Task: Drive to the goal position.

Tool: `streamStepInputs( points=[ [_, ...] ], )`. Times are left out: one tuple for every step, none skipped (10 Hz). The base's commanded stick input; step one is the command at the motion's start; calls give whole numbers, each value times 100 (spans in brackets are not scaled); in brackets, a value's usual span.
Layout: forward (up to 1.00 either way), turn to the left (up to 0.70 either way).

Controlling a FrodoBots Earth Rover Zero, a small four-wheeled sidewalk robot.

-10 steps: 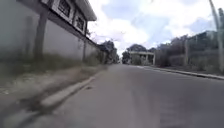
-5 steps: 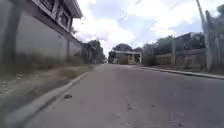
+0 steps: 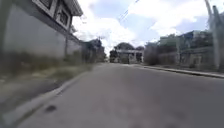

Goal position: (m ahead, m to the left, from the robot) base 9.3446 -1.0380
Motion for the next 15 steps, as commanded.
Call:
streamStepInputs(
  points=[
    [100,0],
    [100,-3],
    [100,-39],
    [100,-40],
    [100,-40],
    [100,-31],
    [100,0],
    [100,0],
    [100,0],
    [100,0],
    [100,0],
    [100,0],
    [93,0],
    [87,0],
    [100,0]
  ],
)
